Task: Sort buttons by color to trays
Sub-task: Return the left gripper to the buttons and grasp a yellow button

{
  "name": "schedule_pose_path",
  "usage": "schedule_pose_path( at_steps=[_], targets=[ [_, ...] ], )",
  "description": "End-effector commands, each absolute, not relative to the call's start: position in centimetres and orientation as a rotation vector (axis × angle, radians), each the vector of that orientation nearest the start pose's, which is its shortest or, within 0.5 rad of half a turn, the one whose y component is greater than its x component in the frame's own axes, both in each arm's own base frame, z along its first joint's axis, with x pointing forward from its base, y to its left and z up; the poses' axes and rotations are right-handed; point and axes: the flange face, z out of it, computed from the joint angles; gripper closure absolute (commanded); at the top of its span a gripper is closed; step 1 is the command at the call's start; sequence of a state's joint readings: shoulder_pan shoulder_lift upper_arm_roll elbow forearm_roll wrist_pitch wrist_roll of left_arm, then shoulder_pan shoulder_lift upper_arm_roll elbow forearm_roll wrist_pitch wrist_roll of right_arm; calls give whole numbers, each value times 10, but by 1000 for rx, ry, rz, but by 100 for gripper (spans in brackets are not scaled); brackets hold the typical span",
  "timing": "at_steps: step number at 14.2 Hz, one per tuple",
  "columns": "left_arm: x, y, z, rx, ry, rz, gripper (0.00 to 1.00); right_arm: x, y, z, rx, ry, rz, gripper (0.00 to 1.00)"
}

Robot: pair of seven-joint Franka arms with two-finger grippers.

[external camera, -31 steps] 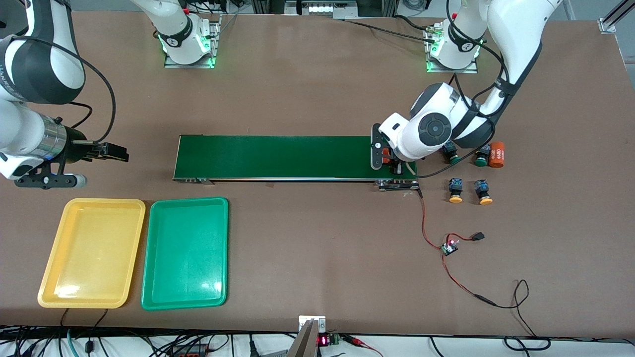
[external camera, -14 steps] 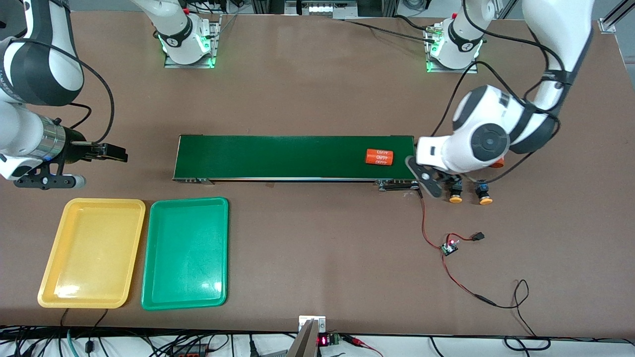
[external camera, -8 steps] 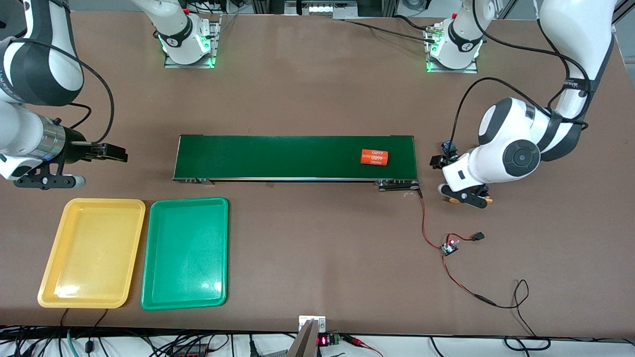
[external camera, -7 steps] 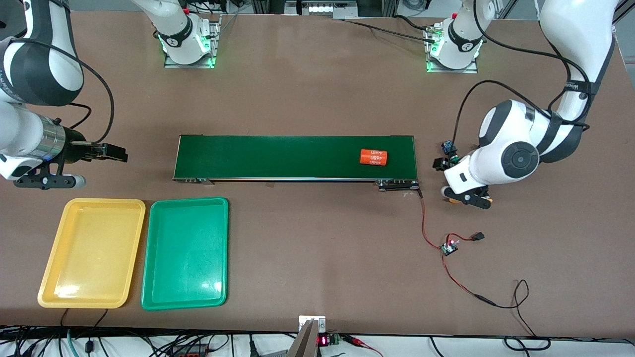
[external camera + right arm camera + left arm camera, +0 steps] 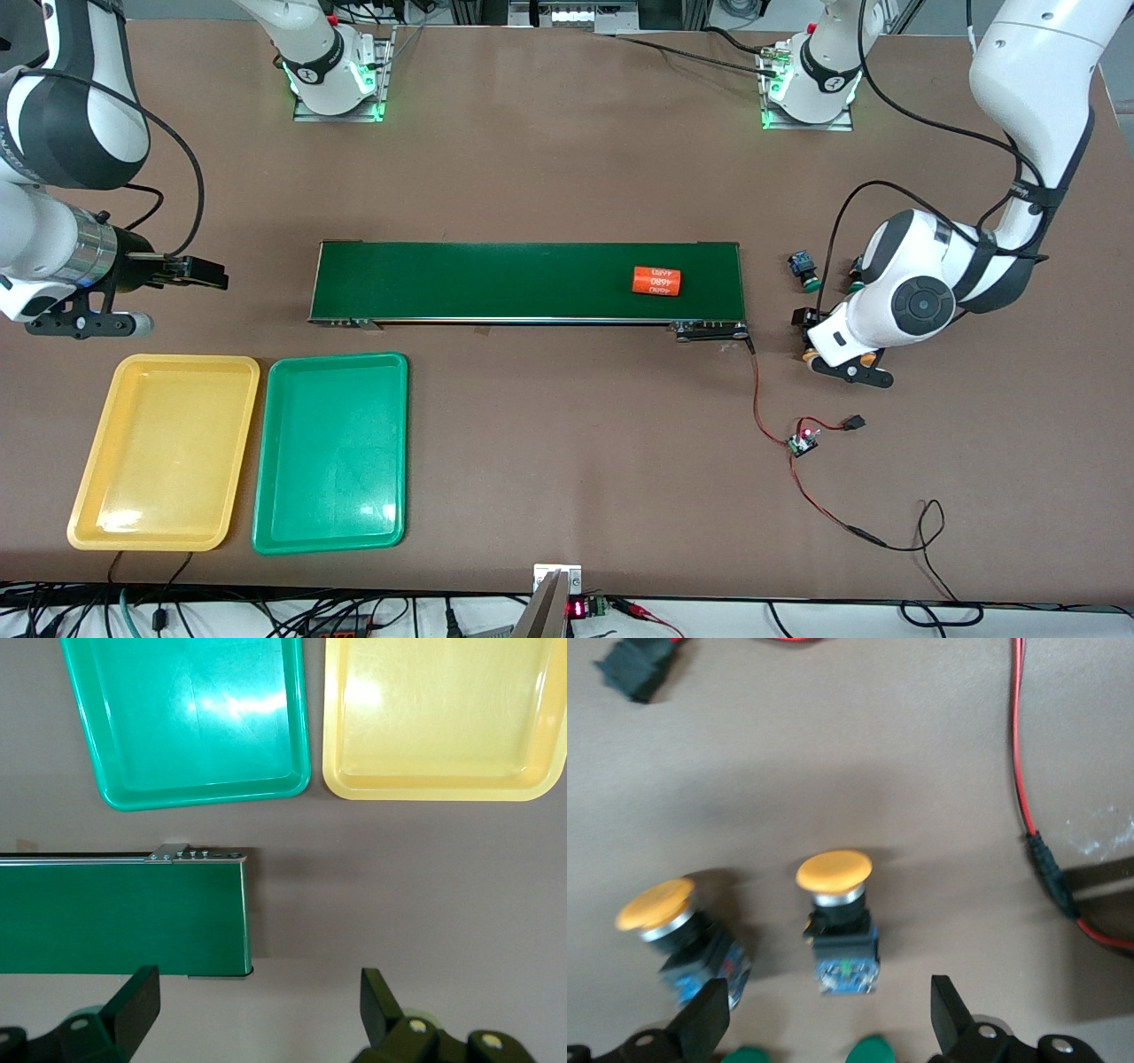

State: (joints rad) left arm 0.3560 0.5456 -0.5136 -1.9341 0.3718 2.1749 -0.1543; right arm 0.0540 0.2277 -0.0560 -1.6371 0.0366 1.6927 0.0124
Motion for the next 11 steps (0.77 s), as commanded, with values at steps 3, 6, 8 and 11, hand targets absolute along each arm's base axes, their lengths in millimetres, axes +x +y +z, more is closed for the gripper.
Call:
schedule_pose_path(
  at_steps=[3, 6, 8, 11],
  targets=[
    [578, -65, 191, -3083, 292, 299, 1, 611, 5, 468, -3089, 16, 282, 0],
    [570, -63, 180, -3083, 290, 340, 36, 611, 5, 468, -3089, 16, 282, 0],
    [572, -60, 177, -3092, 278, 341, 50, 611, 6, 468, -3090, 14, 282, 0],
    [573, -64, 182, -3090, 220, 330, 65, 611, 6, 468, -3089, 13, 284, 0]
  ],
)
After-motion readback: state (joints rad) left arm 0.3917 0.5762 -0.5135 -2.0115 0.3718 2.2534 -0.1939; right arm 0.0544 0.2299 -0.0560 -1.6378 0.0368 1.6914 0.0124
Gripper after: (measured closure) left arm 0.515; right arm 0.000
